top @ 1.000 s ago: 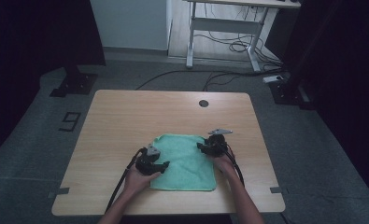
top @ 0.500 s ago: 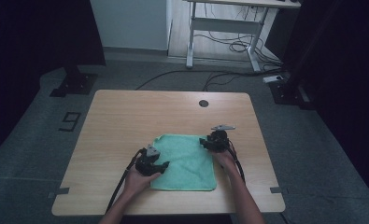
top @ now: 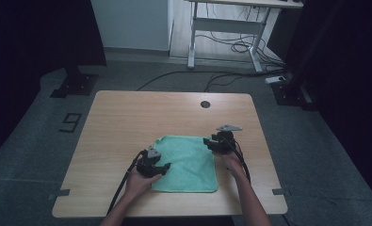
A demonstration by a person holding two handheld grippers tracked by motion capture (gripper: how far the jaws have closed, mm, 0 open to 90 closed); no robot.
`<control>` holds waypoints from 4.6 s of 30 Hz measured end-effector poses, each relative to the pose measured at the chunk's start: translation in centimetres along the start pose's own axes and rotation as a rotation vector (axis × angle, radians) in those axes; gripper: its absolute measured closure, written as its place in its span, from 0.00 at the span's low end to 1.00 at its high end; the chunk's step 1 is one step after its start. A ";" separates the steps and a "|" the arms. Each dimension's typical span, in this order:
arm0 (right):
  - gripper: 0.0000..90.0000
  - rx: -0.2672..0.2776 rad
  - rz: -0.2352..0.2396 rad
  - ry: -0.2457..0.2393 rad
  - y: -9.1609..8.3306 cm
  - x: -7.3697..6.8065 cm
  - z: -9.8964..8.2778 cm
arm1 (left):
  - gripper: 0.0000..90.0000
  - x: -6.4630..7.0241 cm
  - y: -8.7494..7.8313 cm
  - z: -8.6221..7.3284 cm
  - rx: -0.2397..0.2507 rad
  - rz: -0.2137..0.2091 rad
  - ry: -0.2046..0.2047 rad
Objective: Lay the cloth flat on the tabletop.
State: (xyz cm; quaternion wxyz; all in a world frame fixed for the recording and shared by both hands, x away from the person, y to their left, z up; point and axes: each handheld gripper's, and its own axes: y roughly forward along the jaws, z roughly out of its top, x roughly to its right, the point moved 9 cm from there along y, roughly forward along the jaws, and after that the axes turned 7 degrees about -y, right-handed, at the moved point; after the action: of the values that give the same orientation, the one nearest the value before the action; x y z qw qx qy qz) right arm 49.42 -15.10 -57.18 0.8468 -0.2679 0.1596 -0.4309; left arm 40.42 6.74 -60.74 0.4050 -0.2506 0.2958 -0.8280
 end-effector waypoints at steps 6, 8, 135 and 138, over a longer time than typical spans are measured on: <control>0.54 0.026 0.037 -0.018 -1.7 -2.2 -1.2 | 0.47 0.0 0.0 0.0 -0.002 0.001 -0.008; 0.53 0.023 0.048 -0.023 -1.8 -2.8 -1.7 | 0.47 0.0 0.0 0.0 -0.002 -0.001 -0.011; 0.45 0.083 0.292 -0.232 -2.9 -17.9 -2.8 | 0.55 -7.4 1.3 8.3 0.088 0.108 0.032; 0.45 0.080 0.296 -0.240 -2.9 -18.0 -2.9 | 0.57 -7.8 1.7 8.5 0.083 0.102 0.017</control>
State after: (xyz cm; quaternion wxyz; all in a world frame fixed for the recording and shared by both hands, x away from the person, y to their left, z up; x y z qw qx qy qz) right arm 35.71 -2.72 -57.05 0.9238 -0.2572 0.0781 -0.2725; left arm 51.15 9.86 -57.36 0.4545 -0.2112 0.2769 -0.8199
